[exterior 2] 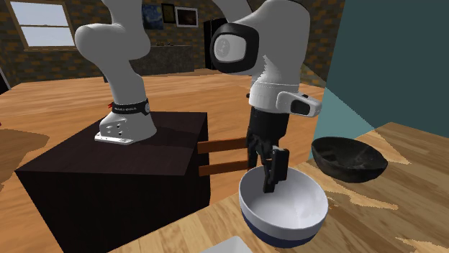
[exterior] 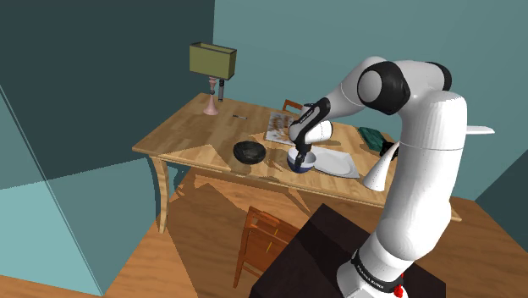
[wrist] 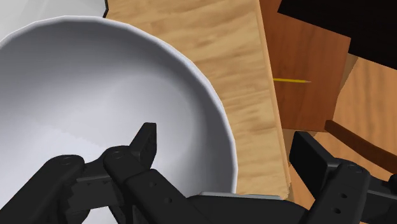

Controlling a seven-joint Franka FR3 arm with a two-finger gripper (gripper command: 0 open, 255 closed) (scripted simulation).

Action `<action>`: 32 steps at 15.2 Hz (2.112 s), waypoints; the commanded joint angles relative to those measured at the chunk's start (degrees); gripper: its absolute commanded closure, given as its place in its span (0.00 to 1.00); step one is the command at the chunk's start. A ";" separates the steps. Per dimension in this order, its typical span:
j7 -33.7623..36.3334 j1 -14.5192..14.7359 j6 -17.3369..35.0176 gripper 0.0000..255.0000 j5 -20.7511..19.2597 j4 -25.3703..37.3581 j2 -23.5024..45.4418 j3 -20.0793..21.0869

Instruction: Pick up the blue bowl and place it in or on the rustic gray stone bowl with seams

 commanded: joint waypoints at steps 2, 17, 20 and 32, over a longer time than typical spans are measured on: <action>0.00 0.00 0.00 1.00 0.00 0.00 0.00 0.00; 0.88 1.00 -4.64 1.00 -1.99 0.17 -4.65 -1.21; 1.24 1.34 -6.70 1.00 -2.80 0.44 -6.54 -1.60; 2.35 2.26 -15.31 1.00 -5.55 2.65 -13.30 -2.47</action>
